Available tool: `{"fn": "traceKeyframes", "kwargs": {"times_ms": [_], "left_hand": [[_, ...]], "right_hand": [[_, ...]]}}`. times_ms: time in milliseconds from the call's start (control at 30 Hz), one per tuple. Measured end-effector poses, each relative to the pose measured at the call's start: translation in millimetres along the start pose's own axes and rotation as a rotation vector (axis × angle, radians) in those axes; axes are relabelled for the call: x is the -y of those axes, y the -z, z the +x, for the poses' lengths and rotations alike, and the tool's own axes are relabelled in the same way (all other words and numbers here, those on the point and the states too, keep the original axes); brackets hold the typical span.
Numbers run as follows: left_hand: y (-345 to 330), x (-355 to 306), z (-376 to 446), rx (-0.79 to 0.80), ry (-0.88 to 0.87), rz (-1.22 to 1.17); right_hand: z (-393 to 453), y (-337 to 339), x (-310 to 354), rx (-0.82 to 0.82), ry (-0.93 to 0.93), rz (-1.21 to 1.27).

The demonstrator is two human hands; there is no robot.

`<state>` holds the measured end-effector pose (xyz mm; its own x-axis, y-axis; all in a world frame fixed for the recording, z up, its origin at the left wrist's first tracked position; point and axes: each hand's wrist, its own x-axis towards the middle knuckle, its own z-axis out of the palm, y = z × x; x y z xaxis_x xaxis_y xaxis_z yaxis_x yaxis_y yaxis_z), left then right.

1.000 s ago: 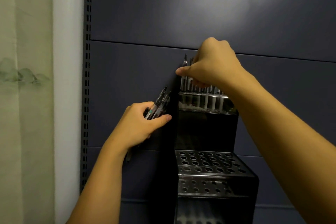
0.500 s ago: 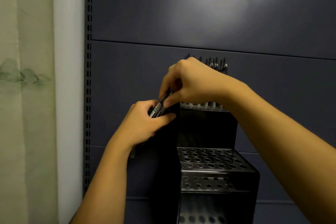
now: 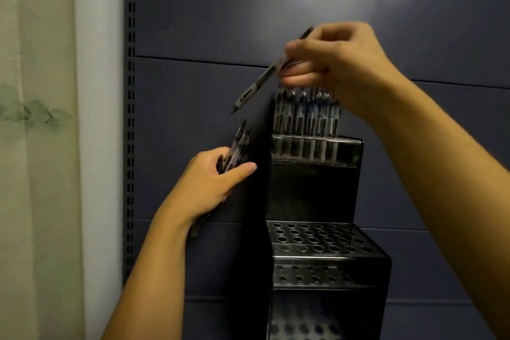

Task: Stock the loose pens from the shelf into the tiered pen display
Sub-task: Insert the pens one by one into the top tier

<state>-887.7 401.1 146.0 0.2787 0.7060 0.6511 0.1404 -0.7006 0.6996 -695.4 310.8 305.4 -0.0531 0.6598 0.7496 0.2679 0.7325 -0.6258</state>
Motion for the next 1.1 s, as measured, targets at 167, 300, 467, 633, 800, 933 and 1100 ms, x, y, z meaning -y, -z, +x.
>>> {"fn": "traceKeyframes", "kwargs": {"times_ms": [167,300,467,633,800,933,1100], "left_hand": [[-1.5,1.1,1.2,-0.007,-0.004,0.001],[-4.0,1.4,1.5,0.012,-0.017,-0.008],[-5.5,1.1,1.0,0.026,-0.02,-0.016],[-5.5,2.4,1.3,0.028,-0.013,-0.016],[-6.2,4.0,2.0,0.027,-0.009,-0.006],[-6.1,4.0,2.5,0.027,-0.006,0.0],[-4.3,5.2,2.2,0.02,-0.005,-0.003]], "right_hand": [[10.5,13.0,7.1,-0.231,0.032,0.001],[16.7,19.6,6.7,-0.346,0.087,-0.297],[17.1,18.0,1.0,-0.331,0.062,-0.517],[14.1,11.8,-6.2,-0.268,-0.011,-0.568],[11.6,5.1,-14.6,-0.227,-0.064,-0.635],[8.5,-1.9,-21.4,-0.145,-0.147,-0.708],[5.5,-7.6,-27.9,-0.094,-0.213,-0.806]]}}
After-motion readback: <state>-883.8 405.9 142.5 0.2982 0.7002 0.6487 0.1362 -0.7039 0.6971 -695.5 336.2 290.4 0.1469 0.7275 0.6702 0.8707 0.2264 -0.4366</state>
